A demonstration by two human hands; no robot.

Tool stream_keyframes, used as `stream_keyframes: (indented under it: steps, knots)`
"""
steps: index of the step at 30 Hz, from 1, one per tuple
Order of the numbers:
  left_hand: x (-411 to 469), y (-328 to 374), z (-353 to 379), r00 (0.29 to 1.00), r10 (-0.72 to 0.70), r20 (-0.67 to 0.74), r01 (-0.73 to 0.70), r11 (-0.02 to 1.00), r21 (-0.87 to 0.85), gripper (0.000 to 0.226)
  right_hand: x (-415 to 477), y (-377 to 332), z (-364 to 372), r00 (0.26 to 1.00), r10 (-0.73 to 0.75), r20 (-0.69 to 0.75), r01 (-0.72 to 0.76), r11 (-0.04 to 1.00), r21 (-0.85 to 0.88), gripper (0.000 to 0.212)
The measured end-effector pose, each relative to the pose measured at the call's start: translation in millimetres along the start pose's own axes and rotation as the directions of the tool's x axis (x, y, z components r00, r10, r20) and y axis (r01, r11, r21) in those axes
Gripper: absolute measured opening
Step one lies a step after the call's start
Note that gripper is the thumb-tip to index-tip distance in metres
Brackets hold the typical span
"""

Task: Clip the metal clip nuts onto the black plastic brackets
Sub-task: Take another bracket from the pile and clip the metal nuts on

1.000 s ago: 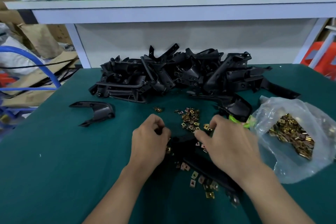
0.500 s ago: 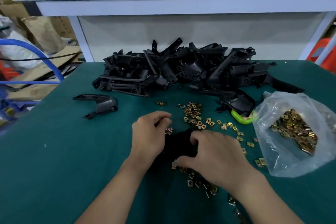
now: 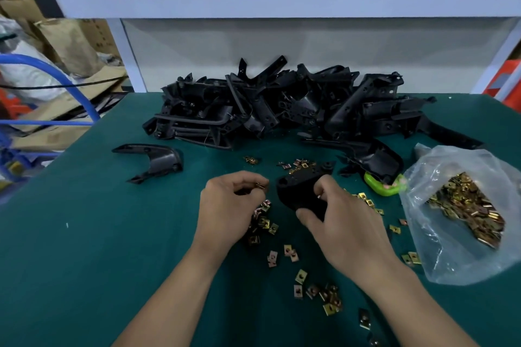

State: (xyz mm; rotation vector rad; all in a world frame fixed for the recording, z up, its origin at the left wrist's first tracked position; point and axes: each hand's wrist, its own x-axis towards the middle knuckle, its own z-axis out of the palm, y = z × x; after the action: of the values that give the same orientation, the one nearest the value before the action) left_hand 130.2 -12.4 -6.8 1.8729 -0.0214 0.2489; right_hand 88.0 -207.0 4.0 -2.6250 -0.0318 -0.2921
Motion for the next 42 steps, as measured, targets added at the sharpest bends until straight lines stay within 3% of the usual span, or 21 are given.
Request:
stream_keyframes:
  steps: [3, 8, 14, 18, 22, 27, 29, 32, 38, 42]
  knots:
    - [0.4, 2.4, 0.9, 0.999, -0.031, -0.01, 0.03, 0.998, -0.051, 0.018, 0.6, 0.8, 1.9, 0.999, -0.03, 0.016, 0.03, 0.999, -0.029, 0.028]
    - [3.7, 3.1, -0.6, 0.996, -0.093, 0.013, 0.093, 0.977, -0.191, 0.02, 2.9, -1.3, 2.1, 0.995, -0.098, 0.017, 0.098, 0.995, -0.03, 0.04]
    - [2.4, 2.8, -1.5, 0.994, -0.092, 0.05, 0.099, 0.982, -0.163, 0.03, 5.8, -4.5, 9.2, 0.972, -0.088, -0.219, 0.102, 0.993, 0.052, 0.055]
    - [-1.0, 7.6, 1.0, 0.985, -0.112, 0.132, 0.136, 0.973, -0.186, 0.032, 5.9, -0.5, 7.4, 0.928, -0.172, -0.331, 0.178, 0.984, -0.013, 0.061]
    - [-3.9, 10.1, 2.4, 0.963, -0.113, 0.244, 0.155, 0.975, -0.158, 0.031, 6.8, 3.6, 8.1, 0.926, -0.224, -0.302, 0.206, 0.974, -0.09, 0.069]
    - [-6.4, 9.9, 0.3, 0.937, -0.075, 0.341, 0.178, 0.942, -0.284, 0.019, 9.0, 5.8, 5.8, 0.925, -0.262, -0.274, 0.226, 0.961, -0.156, 0.076]
    - [-5.9, 8.3, -0.7, 0.924, -0.071, 0.376, 0.208, 0.918, -0.337, 0.007, 10.4, 7.2, 5.2, 0.952, -0.256, -0.167, 0.223, 0.955, -0.194, 0.08]
    - [-3.9, 5.3, -3.6, 0.897, -0.048, 0.44, 0.237, 0.893, -0.384, 0.02, 12.0, 9.4, 5.1, 0.979, -0.202, 0.036, 0.205, 0.951, -0.231, 0.09]
    - [-5.7, 6.1, 1.5, 0.878, -0.065, 0.474, 0.261, 0.895, -0.361, 0.011, 16.4, 13.2, 3.9, 0.983, -0.166, 0.081, 0.176, 0.974, -0.144, 0.092]
    - [-6.0, 7.2, 1.6, 0.886, -0.115, 0.448, 0.287, 0.897, -0.337, 0.017, 12.2, 15.3, 5.2, 0.993, -0.114, 0.024, 0.114, 0.993, 0.005, 0.09]
